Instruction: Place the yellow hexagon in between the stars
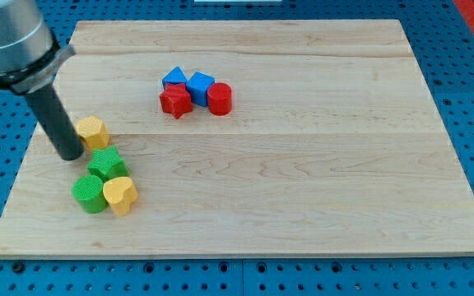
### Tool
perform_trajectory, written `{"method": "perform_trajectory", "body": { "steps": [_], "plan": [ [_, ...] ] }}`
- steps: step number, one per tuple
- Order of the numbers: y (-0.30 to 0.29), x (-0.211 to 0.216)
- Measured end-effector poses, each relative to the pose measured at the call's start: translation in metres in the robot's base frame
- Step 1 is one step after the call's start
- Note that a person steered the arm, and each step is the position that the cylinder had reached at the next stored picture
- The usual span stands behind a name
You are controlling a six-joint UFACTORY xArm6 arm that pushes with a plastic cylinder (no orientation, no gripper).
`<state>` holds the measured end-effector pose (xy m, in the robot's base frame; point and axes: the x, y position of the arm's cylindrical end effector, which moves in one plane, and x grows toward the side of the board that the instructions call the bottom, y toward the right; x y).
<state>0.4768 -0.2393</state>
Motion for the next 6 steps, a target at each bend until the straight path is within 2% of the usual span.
{"method": "perform_trajectory", "body": {
  "steps": [1, 2, 4, 5, 6],
  "plan": [
    [-0.034, -0.005],
    [-0.030, -0.020],
    [0.046, -0.020],
    [0.052, -0.020],
    [0.015, -0.020]
  ]
}}
